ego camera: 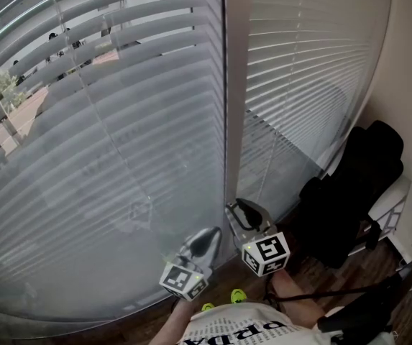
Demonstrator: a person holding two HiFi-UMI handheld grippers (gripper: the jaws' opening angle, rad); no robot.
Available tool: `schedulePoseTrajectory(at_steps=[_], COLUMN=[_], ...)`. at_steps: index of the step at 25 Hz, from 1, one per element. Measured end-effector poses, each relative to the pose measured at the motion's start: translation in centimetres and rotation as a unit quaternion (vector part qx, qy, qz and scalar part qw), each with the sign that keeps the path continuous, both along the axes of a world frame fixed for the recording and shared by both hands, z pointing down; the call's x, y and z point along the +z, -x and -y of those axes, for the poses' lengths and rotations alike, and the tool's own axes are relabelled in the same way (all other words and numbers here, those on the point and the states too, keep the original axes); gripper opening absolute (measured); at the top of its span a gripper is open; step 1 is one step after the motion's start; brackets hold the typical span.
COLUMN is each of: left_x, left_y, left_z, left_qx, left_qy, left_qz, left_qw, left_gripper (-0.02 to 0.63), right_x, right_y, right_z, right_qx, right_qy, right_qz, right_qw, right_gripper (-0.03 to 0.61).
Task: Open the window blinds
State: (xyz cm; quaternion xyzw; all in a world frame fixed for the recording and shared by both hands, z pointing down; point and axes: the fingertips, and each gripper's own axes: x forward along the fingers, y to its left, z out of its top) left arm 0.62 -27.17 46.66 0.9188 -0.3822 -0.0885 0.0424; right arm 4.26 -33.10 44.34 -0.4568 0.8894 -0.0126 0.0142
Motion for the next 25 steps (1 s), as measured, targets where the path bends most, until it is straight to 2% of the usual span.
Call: schedulePoseTrajectory(at_steps=[4, 7, 11, 15, 18, 22, 25], left_x=[0.0, 0.0, 0.1, 0.2, 0.3, 0.1, 0.2], left_y=[-0.1, 0.1, 0.5, 0.2, 0.1, 0.3, 0.5], left_z=[0.0, -0.1, 0.1, 0.1, 0.2, 0.3, 0.3], left_qx=[0.001, -0.001, -0.005, 0.000, 0.005, 0.000, -0.004], left_qy=[0.000, 0.001, 0.002, 0.003, -0.002, -0.001, 0.001], left_qz=[0.000, 0.000, 0.001, 0.002, 0.004, 0.002, 0.001], left_qw=[1.0000, 1.0000, 1.0000, 1.0000, 1.0000, 1.0000, 1.0000], left_gripper=[-0.006, -0.007, -0.006, -0.006, -0.008, -0.006, -0.007], right_x=[0.0, -0.4, -0.3, -0.1, 0.1, 0.0, 0.0], right_y=[0.1, 0.2, 0.9, 1.2, 1.2, 1.2, 1.2], right_z=[-0.2, -0.7, -1.1, -0.9, -0.8, -0.9, -0.9], right_qx=[0.004, 0.004, 0.001, 0.013, 0.014, 0.014, 0.014], right_qy=[-0.022, -0.065, -0.121, -0.165, -0.177, -0.173, -0.165], right_qz=[-0.033, -0.113, -0.242, -0.314, -0.328, -0.314, -0.294], right_qw=[0.999, 0.992, 0.963, 0.935, 0.928, 0.933, 0.941], right_gripper=[0.133, 0.137, 0.166, 0.166, 0.139, 0.133, 0.133])
